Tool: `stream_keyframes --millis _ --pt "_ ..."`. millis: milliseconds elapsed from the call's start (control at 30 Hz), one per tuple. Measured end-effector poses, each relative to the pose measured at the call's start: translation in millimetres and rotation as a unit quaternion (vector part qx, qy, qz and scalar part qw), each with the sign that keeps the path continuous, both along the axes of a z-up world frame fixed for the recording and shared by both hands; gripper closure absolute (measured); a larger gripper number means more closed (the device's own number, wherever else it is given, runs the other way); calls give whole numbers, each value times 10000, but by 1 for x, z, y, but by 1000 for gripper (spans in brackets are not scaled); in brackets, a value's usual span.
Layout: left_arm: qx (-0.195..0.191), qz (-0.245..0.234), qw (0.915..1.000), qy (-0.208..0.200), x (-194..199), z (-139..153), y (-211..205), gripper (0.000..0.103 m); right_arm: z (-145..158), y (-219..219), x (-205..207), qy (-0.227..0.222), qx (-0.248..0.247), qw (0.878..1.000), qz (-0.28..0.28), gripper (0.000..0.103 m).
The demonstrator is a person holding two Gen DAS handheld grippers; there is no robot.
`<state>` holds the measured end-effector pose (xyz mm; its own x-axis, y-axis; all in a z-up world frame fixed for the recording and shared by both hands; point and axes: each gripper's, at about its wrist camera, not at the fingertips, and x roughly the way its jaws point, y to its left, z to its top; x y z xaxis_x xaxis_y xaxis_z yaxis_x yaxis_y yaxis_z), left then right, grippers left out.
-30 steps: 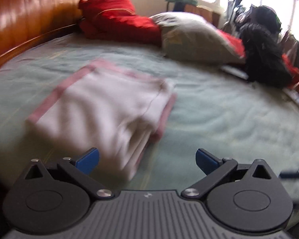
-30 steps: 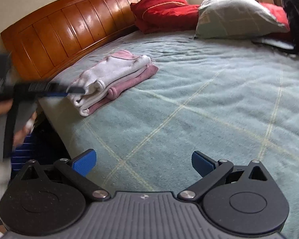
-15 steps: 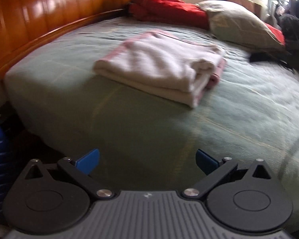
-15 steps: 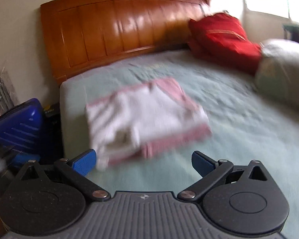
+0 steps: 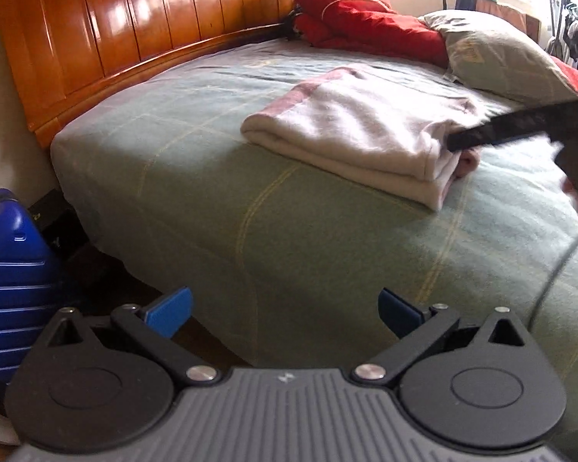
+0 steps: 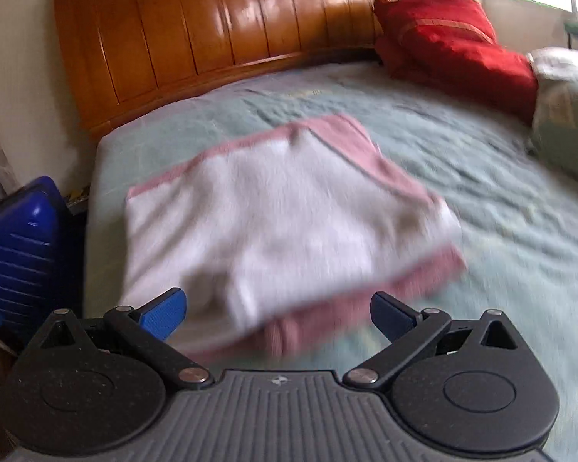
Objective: Fold clothes
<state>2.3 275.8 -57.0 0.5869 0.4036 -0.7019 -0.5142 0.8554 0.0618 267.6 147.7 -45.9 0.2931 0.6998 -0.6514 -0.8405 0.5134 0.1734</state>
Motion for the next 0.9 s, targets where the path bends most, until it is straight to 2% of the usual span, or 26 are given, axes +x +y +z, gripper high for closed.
stream_keyframes --millis 167,300,433,533,733,900 --pt "-30 -211 9997 -100 -3 8 -11 1 22 -36 -36 7 86 10000 3 0" --pt "140 -289 9994 -143 -11 19 -22 1 39 -46 -69 -91 51 9999 105 0" --pt "88 -403 9989 -244 -22 26 -28 1 50 -54 -108 -321 -96 9993 179 0" --pt "85 -377 9990 -239 -28 29 -32 1 52 -59 -138 -552 -262 9981 123 0" --pt "-33 -371 9991 -225 -41 32 -42 1 43 -75 -176 -327 -411 9986 -77 0" --pt "-196 -345 9990 -212 -47 35 -51 1 42 -91 -193 -260 -395 9986 -239 0"
